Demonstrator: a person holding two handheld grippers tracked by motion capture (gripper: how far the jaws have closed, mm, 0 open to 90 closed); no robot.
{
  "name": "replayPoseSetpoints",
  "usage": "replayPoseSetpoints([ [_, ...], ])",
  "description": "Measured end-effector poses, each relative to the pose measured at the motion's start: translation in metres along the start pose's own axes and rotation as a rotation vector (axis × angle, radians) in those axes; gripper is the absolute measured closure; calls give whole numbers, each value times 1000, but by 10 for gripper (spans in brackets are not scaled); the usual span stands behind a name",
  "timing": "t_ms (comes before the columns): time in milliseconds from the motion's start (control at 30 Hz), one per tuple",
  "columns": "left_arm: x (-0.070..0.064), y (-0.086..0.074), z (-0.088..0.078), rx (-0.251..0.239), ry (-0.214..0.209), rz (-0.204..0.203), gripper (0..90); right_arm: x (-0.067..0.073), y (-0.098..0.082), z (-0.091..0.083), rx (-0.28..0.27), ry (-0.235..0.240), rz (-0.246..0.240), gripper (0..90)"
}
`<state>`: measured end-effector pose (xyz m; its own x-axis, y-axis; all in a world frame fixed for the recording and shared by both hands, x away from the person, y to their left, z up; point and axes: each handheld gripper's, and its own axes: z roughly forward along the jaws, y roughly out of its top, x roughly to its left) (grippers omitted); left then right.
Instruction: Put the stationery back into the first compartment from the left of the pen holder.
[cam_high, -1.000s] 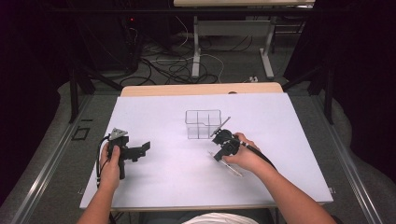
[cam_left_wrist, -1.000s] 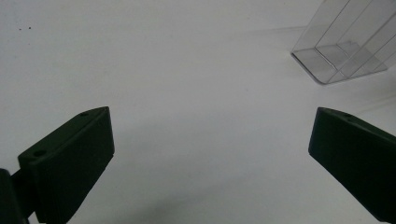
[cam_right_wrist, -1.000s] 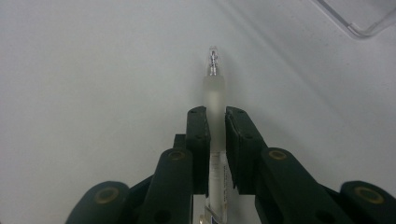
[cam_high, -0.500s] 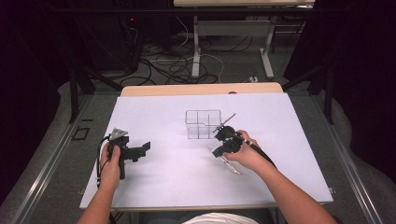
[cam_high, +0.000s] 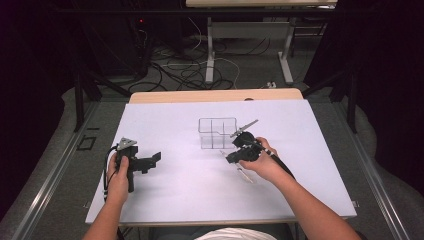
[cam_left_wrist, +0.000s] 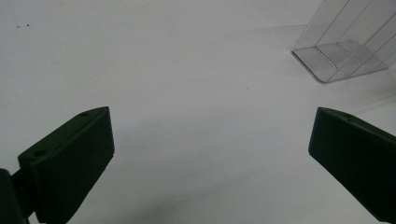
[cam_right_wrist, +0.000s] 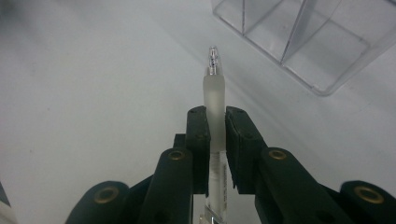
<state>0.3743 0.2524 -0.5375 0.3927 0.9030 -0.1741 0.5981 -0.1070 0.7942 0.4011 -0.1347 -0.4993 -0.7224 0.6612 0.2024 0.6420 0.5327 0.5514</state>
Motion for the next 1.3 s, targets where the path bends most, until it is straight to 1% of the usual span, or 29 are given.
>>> replayPoseSetpoints([
  [33, 0, 0, 0, -5, 2, -1, 2, -1, 0, -1, -14, -1, 0, 801],
  [67, 0, 0, 0, -4, 2, -1, 2, -1, 0, -2, -29, 0, 14, 802],
  [100, 0, 0, 0, -4, 2, 0, 2, -2, 0, -3, -47, 3, -2, 802],
  [133, 0, 0, 0, -3, 2, 0, 2, -2, 0, -4, -56, -1, 8, 802],
  [167, 0, 0, 0, 0, 1, 0, 2, -3, 0, -5, -83, -1, 6, 802],
  [200, 0, 0, 0, 6, 0, 2, 2, -3, 0, -6, -99, -6, 16, 802],
  [233, 0, 0, 0, 5, -1, 2, 1, -3, 1, -9, -83, -9, 21, 802],
  [267, 0, 0, 0, 5, 0, 2, 2, -3, 0, -8, -125, -13, 18, 802],
  [300, 0, 0, 0, 6, 0, 1, 2, -4, 0, -9, -134, -10, 16, 802],
  [333, 0, 0, 0, 6, 0, 1, 2, -4, 0, -9, -159, -12, 16, 802],
  [367, 0, 0, 0, 6, 0, 1, 2, -2, 0, -10, -170, -11, 29, 802],
  [400, 1, 0, 0, 6, 0, 1, 2, -3, 0, -12, -168, -16, 21, 802],
  [433, 0, 0, 0, 6, 0, 1, 2, -3, 0, -12, -198, -23, 11, 802],
  [500, 0, 0, 0, 6, 0, 0, 1, -3, 0, -14, -231, -21, 8, 802],
  [533, 1, 0, 0, 7, -1, 1, 2, -3, 0, -15, -239, -21, 9, 801],
  [567, 0, 0, 0, 6, 0, 1, 2, -3, 0, -15, -270, -16, 8, 802],
  [600, 0, 0, 0, 6, 0, 1, 2, -3, 0, -17, -266, -19, 12, 802],
  [667, 1, 0, 0, 3, 1, 0, 1, -3, 0, -20, -283, -21, 6, 802],
  [700, 1, 0, 0, 6, 0, 0, 2, -4, 0, -20, -310, -19, 7, 802],
  [767, 1, 0, 0, 8, 1, 3, 2, -3, 0, -23, -318, -22, 12, 802],
  [800, 1, 0, 0, 7, 1, 3, 1, -3, 0, -24, -331, -20, 24, 802],
  [900, 1, -1, 0, 0, 2, -3, 2, -3, 2, -28, -367, -12, 32, 802],
  [1000, 1, -1, 0, 12, 0, 5, 1, -5, 4, -31, -400, -15, 20, 802],
  [1067, 0, -1, 0, 11, 5, 2, 1, -5, 7, -33, -408, -17, 27, 802],
  [1167, -1, 0, 1, 9, 5, 4, 2, -4, 11, -36, -433, -18, 10, 802],
  [1200, 0, 0, 1, 8, 4, 4, 2, -3, 12, -36, -438, -22, 15, 802],
  [1267, 0, 0, 2, -3, 9, -3, 2, -3, 15, -36, -447, -29, 5, 802],
  [1300, 1, 0, 3, -5, 9, -7, 1, -3, 17, -37, -440, -31, 4, 802],
])
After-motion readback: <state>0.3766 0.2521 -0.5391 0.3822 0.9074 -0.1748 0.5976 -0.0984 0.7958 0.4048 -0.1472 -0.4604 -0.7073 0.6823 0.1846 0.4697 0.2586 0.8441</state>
